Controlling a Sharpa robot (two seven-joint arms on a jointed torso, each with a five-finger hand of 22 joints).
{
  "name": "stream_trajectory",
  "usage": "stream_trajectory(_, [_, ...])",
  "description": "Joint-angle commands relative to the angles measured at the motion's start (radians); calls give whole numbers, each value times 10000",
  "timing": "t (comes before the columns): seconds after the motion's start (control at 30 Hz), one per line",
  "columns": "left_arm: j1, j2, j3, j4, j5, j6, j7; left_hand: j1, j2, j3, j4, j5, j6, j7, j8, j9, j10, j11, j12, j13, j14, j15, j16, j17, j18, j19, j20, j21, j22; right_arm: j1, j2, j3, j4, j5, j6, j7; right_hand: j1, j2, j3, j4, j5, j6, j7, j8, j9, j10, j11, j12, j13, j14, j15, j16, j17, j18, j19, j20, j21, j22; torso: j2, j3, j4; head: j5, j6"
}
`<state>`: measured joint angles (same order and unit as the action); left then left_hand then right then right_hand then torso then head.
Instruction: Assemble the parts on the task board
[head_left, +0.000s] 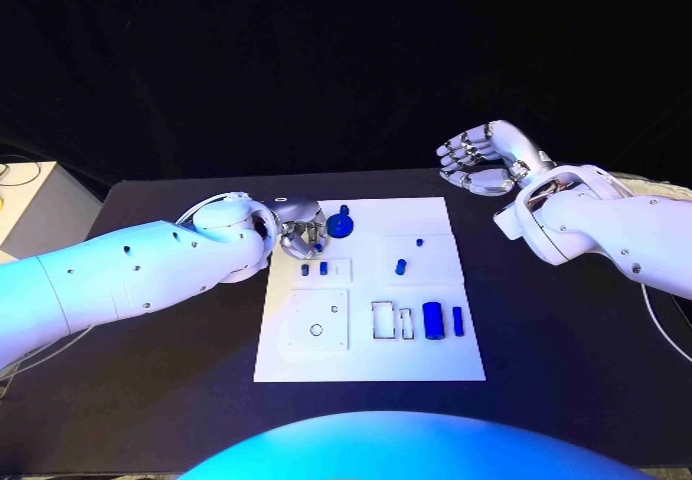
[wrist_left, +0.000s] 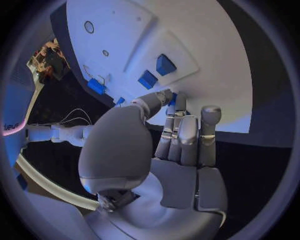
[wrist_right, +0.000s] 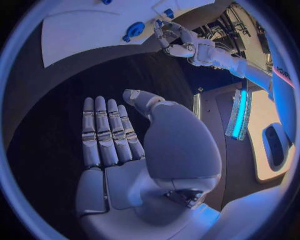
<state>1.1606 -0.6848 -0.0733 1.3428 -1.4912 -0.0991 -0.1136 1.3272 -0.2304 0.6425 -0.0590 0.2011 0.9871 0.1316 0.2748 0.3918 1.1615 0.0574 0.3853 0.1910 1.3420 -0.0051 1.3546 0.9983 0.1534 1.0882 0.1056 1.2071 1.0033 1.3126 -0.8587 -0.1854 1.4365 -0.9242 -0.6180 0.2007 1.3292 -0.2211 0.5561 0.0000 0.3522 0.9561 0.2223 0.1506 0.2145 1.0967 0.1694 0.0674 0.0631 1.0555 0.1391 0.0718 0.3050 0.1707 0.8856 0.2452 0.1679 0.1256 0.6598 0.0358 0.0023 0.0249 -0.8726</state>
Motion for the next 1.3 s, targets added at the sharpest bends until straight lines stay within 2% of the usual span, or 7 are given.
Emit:
stream_trajectory(0.03, [-19,20,-10,34,62,204,8,-81,-10,-77,14,-41,-81,0,-53,-15,-69,4,55,52,23,-7,41,22,-107,-4,-55,-62,-18,-3,6,3,-1,-45,116,130,-75,-24,-6,50,51,-59,25,-62,12,-77,10,-7,-3,-99,-4,-39,-14,135,19,81,-36,-9,-4,-3,2,0,0])
stream_trajectory(0.53, [-25,-25,-6,87,20,35,-79,-35,-12,-167,60,-28,-331,18,-211,-39,-202,-37,401,340,60,-34,109,116,-114,81,-75,-101,-28,-7,-1,3,-7,18,210,65,-103,-60,-34,88,51,-135,77,-113,20,-155,51,-29,-9,-170,29,-53,-87,129,34,108,-157,-111,-2,0,1,1,0])
stream_trajectory(1.03, [-35,-135,19,157,-9,-122,-275,-20,-127,-219,203,-18,-1258,-58,-650,-171,-427,-117,881,745,158,-104,184,229,-141,273,-136,-107,25,-14,-16,2,-5,20,218,41,-93,-87,-62,94,50,-195,111,-153,23,-237,84,-37,-10,-222,55,-53,-139,129,37,132,-247,-186,-2,0,0,6,0])
stream_trajectory(1.2, [-36,-192,27,177,-12,-90,-334,1,-132,-220,216,-14,-1370,-82,-690,-189,-437,-132,928,784,175,-115,197,262,-143,289,-144,-110,27,-16,-25,2,-9,-22,422,-65,-68,-94,-68,82,44,-223,110,-172,24,-282,92,-42,-11,-220,58,-40,-156,133,56,137,-274,-212,-1,-3,-6,-3,0])
stream_trajectory(1.3, [-37,-233,32,185,-14,-78,-356,12,-134,-219,216,-13,-1399,-88,-700,-194,-441,-137,939,794,174,-119,195,254,-141,285,-146,-118,18,-19,-33,2,-18,-67,589,-136,19,-48,-136,53,15,-272,81,-209,46,-540,90,-37,-9,138,-25,148,-145,152,430,52,-210,-242,3,-2,1,-16,0])
